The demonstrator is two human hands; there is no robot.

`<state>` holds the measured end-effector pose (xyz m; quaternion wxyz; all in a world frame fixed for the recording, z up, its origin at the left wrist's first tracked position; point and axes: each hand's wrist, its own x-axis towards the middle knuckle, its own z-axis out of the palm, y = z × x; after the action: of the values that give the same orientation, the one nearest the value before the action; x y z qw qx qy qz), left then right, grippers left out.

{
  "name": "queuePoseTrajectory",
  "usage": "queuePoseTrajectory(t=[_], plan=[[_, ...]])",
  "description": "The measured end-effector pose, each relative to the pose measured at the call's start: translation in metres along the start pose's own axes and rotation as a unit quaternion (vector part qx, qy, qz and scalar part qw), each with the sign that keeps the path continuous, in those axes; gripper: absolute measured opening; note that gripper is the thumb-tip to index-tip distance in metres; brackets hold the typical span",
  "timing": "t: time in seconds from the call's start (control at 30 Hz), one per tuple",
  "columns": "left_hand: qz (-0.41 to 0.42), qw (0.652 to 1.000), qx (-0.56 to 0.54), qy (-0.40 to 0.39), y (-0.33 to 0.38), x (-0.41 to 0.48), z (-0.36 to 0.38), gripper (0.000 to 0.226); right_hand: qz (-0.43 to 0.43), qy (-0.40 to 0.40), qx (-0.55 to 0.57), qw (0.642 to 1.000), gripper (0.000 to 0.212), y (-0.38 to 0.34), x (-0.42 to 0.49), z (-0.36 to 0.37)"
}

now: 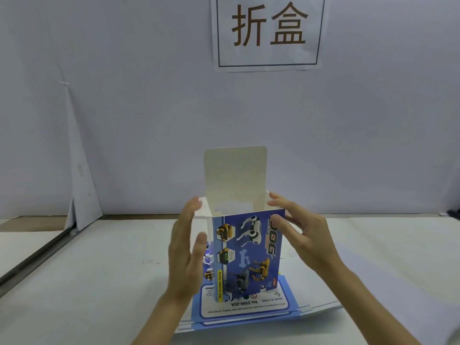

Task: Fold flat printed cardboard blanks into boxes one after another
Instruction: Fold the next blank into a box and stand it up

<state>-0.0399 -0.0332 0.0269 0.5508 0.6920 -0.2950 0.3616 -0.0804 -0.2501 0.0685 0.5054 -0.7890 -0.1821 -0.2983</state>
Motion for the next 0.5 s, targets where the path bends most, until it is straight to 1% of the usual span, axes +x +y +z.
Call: queuePoseTrajectory(t=[0.07,0.13,0.17,0.3,0.37,0.43,0.5], plan=[[-0.085,0.993,-0.079,-0.015,0.002,-0.021,0.018,0.052,0.017,0.009,0.026,0.999,0.027,0.001,-0.001,0.006],[-0.173,0.971,-0.161,-0.036,0.004,-0.034,0.030,0.059,0.024,0.013,0.041,0.999,0.031,-0.001,-0.002,0.013],[-0.189,0.966,-0.173,-0.038,0.003,-0.036,0.032,0.062,0.025,0.016,0.040,0.999,0.032,-0.002,-0.002,0.014],[-0.193,0.968,-0.149,-0.054,-0.010,-0.024,0.023,0.082,0.045,0.004,0.047,0.998,0.029,-0.007,-0.004,0.008],[-0.238,0.952,-0.172,-0.091,-0.012,-0.019,0.021,0.088,0.041,0.009,0.046,0.998,0.023,-0.011,-0.006,0.004],[-0.277,0.938,-0.180,-0.110,-0.015,-0.017,0.019,0.094,0.015,0.029,0.004,0.999,0.015,-0.019,-0.004,-0.001],[-0.287,0.934,-0.180,-0.116,-0.019,-0.015,0.018,0.084,-0.040,0.072,-0.074,0.994,0.015,-0.030,0.009,-0.009]])
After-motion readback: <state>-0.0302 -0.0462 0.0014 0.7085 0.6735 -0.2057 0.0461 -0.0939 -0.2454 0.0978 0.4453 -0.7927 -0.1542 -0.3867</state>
